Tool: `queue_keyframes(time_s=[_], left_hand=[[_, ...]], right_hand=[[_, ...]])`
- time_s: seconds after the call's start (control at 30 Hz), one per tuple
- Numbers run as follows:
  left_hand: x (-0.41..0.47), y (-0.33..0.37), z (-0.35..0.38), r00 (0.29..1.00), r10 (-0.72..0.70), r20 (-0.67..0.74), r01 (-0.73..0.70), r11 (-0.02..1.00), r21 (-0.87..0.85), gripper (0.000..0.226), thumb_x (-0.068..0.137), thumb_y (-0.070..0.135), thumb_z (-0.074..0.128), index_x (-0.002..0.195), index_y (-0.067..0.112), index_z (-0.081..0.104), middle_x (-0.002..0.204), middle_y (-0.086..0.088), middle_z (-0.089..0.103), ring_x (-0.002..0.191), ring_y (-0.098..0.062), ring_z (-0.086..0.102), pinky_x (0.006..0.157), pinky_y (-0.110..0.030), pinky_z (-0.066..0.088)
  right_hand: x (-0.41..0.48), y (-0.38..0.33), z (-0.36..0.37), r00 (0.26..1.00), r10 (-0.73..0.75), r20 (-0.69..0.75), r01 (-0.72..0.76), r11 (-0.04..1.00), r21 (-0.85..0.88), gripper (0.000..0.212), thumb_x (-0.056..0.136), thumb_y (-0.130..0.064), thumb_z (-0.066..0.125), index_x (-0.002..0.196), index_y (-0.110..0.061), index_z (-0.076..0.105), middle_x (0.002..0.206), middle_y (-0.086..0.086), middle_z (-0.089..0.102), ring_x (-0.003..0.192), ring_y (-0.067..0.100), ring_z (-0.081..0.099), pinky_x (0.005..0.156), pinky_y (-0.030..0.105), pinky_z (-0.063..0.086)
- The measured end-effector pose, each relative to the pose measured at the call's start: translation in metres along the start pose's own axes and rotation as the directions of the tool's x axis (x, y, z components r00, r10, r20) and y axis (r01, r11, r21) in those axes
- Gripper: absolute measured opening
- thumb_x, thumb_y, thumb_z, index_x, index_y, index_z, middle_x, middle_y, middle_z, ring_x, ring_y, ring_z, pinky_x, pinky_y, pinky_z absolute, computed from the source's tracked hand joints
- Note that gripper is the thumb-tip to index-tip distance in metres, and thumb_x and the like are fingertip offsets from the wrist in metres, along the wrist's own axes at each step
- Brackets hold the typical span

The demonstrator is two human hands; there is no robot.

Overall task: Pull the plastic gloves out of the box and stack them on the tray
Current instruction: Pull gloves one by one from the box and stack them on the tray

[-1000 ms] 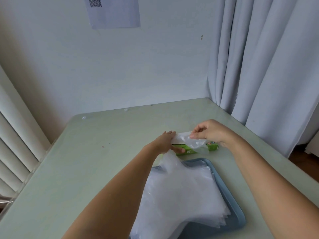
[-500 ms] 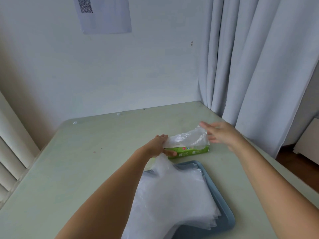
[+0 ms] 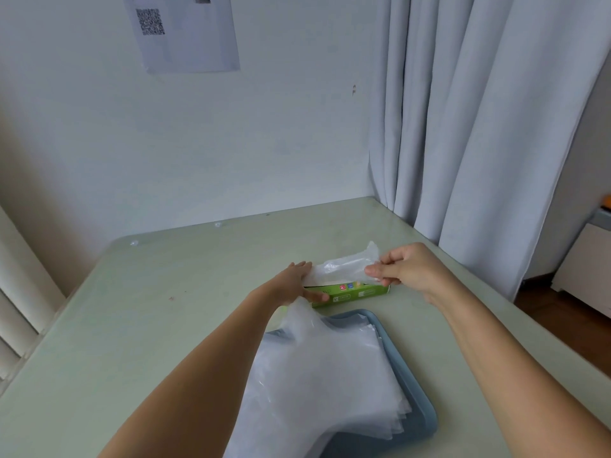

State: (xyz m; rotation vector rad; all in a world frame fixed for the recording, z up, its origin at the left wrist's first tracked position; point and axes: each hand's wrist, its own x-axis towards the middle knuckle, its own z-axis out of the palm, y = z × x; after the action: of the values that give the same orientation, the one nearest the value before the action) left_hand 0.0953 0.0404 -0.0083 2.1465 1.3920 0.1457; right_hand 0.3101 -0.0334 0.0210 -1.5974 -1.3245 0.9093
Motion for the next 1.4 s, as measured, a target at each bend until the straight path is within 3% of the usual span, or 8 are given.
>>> queue_keyframes(time_s=[0.2, 0.67, 0.87, 1.07, 1.13, 1.2, 1.27, 1.4], left_hand=[[0.000, 0.001, 0.001, 1.000, 0.008, -0.008, -0.008, 1.000, -0.001, 0.087, 0.086, 0.040, 0.067, 0.151, 0.010, 0.017, 0.157, -0.007, 0.021, 0.145, -0.021, 0.015, 0.113, -0.031, 0.015], [0.000, -0.002, 0.002, 1.000, 0.017, 0.005, -0.017, 0.998, -0.066, 0.089, 0.085, 0.039, 0.068, 0.151, 0.010, 0.015, 0.157, -0.005, 0.019, 0.146, -0.020, 0.011, 0.114, -0.032, 0.014], [0.007, -0.007, 0.001, 1.000, 0.027, 0.016, -0.026, 0.995, -0.096, 0.086, 0.081, 0.042, 0.071, 0.149, 0.014, 0.026, 0.152, -0.004, 0.030, 0.144, -0.024, 0.016, 0.116, -0.037, 0.019], [0.010, -0.005, -0.002, 0.988, -0.015, -0.155, -0.027, 0.965, -0.261, 0.068, 0.083, 0.032, 0.073, 0.141, 0.014, 0.044, 0.142, -0.003, 0.042, 0.135, -0.019, 0.035, 0.111, -0.034, 0.032], [0.005, -0.001, -0.010, 0.932, -0.084, -0.352, -0.160, 0.776, -0.610, 0.041, 0.089, 0.020, 0.066, 0.129, 0.019, 0.057, 0.142, -0.001, 0.048, 0.139, -0.017, 0.033, 0.106, -0.031, 0.036], [-0.005, 0.005, -0.021, 0.941, -0.171, -0.293, -0.225, 0.332, -0.916, 0.025, 0.095, 0.026, 0.053, 0.115, 0.016, 0.064, 0.131, -0.004, 0.057, 0.132, -0.021, 0.043, 0.100, -0.025, 0.037], [-0.018, 0.015, -0.027, 0.996, -0.017, -0.091, -0.093, -0.169, -0.981, 0.065, 0.090, 0.059, 0.043, 0.121, 0.004, 0.058, 0.132, -0.015, 0.056, 0.129, -0.032, 0.047, 0.110, -0.039, 0.032], [-0.056, 0.043, -0.014, 0.909, 0.416, -0.031, 0.145, -0.386, -0.911, 0.124, 0.058, 0.088, 0.045, 0.129, -0.014, 0.047, 0.137, -0.030, 0.047, 0.123, -0.047, 0.049, 0.107, -0.062, 0.030]], right_hand=[[0.006, -0.013, 0.005, 1.000, -0.011, -0.017, 0.008, 0.989, -0.147, 0.013, 0.081, -0.012, 0.075, 0.089, -0.003, 0.073, 0.058, 0.001, 0.060, 0.038, -0.001, 0.043, 0.051, 0.011, 0.039], [0.016, -0.084, -0.006, 0.976, -0.209, -0.061, 0.185, 0.943, -0.278, 0.011, 0.081, -0.020, 0.071, 0.081, -0.010, 0.076, 0.066, 0.000, 0.063, 0.068, 0.013, 0.052, 0.067, 0.025, 0.040], [0.023, -0.105, -0.005, 0.952, -0.296, -0.081, 0.304, 0.944, 0.130, 0.021, 0.092, -0.007, 0.057, 0.073, -0.009, 0.068, 0.069, 0.000, 0.062, 0.070, 0.012, 0.056, 0.077, 0.023, 0.045], [0.003, -0.125, -0.009, 0.925, -0.379, -0.001, 0.277, 0.674, 0.685, 0.019, 0.096, -0.003, 0.047, 0.080, 0.000, 0.058, 0.085, 0.009, 0.068, 0.092, 0.024, 0.066, 0.075, 0.026, 0.055], [-0.008, -0.128, -0.011, 0.912, -0.406, 0.051, 0.229, 0.610, 0.759, 0.021, 0.097, -0.004, 0.042, 0.085, 0.002, 0.057, 0.103, 0.021, 0.063, 0.107, 0.030, 0.063, 0.077, 0.029, 0.056], [-0.021, -0.130, -0.013, 0.883, -0.458, 0.101, 0.196, 0.556, 0.808, 0.023, 0.095, -0.007, 0.039, 0.089, 0.005, 0.057, 0.109, 0.023, 0.063, 0.108, 0.030, 0.064, 0.080, 0.031, 0.056], [-0.034, -0.133, -0.013, 0.849, -0.510, 0.141, 0.153, 0.493, 0.857, 0.021, 0.092, -0.012, 0.041, 0.091, 0.005, 0.055, 0.114, 0.024, 0.063, 0.109, 0.032, 0.063, 0.086, 0.036, 0.055], [-0.060, -0.137, -0.008, 0.810, -0.559, 0.177, 0.096, 0.424, 0.900, 0.025, 0.093, -0.016, 0.042, 0.085, 0.004, 0.053, 0.126, 0.028, 0.051, 0.117, 0.037, 0.056, 0.094, 0.038, 0.052]])
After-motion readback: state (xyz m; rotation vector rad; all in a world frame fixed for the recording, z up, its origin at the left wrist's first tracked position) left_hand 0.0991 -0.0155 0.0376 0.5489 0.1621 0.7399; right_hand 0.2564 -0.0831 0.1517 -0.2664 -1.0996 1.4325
